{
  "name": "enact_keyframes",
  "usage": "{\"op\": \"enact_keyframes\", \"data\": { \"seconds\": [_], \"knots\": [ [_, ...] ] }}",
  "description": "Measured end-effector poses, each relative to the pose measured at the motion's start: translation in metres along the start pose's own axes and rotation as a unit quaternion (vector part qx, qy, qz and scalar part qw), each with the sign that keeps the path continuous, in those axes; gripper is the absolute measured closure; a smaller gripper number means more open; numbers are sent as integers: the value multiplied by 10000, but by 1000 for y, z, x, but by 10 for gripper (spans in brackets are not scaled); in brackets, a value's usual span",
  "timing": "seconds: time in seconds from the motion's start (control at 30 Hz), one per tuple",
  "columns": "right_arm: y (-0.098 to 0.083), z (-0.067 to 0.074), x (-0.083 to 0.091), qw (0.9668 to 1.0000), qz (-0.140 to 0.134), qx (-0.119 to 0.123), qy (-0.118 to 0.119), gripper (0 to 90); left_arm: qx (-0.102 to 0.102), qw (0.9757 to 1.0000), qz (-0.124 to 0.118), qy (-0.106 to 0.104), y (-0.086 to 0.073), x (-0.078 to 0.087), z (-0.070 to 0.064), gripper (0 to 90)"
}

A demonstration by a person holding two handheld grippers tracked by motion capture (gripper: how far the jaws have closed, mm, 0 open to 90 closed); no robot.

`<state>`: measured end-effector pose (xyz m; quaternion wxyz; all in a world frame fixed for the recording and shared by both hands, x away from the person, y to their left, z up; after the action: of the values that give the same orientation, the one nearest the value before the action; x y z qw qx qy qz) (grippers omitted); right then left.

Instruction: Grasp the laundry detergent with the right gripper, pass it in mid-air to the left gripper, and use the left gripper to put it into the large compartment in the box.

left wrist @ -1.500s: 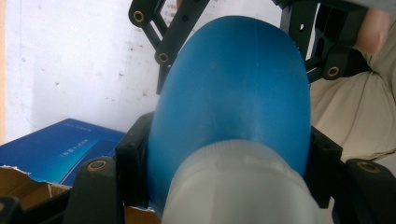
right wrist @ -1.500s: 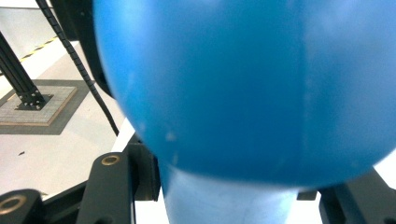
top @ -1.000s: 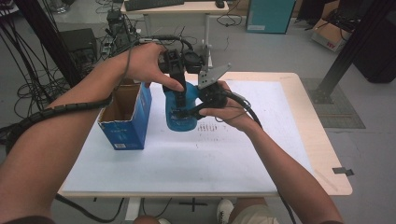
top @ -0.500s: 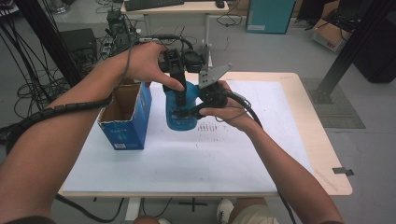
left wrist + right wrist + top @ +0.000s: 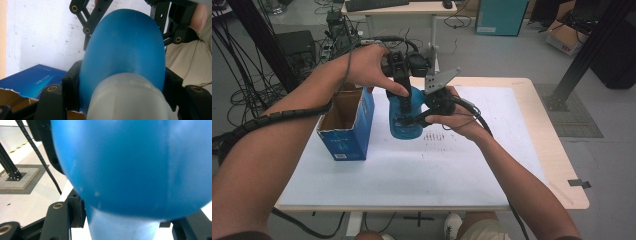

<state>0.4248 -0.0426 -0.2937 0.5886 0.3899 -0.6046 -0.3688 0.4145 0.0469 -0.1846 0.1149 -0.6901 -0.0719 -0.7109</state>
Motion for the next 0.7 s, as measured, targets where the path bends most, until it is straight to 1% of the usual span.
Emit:
{"op": "enact_keyframes", "data": {
  "seconds": [0.13,0.2,0.23,0.3,0.4,0.43,0.47,0.67,0.7],
  "knots": [
    [1,0,0,10000,12,21,-4,413,9,10000,-11,26,-1,0,0,359],
    [1,0,0,10000,11,20,1,413,3,10000,-5,6,-1,1,0,360],
    [1,0,0,10000,23,13,7,413,1,10000,-30,33,-1,0,0,360],
    [1,0,0,10000,36,15,15,413,4,10000,-3,-4,-1,0,0,360],
    [1,1,0,10000,40,12,22,413,30,10000,-35,15,-1,0,-1,360],
    [1,1,0,10000,39,9,22,412,17,10000,-12,-14,-1,0,-1,360],
    [1,1,0,10000,40,12,24,412,33,10000,-25,11,-1,0,-1,360],
    [1,1,-1,10000,84,29,20,411,34,10000,53,-37,-1,-1,-2,360],
    [1,2,-1,10000,91,27,17,410,35,10000,57,-19,-1,-1,-1,360]
  ]
}}
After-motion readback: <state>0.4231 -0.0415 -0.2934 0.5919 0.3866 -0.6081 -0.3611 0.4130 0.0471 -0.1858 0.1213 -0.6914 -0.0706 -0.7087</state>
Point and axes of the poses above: each handheld gripper's, and its own axes: x roughly backward along the jaws, y roughly out of its top, z roughly to its left, the point moved 3 cm from there along -x, roughly forward along the jaws, and after that the axes turned 3 degrees about z, right-handed, at the moved point
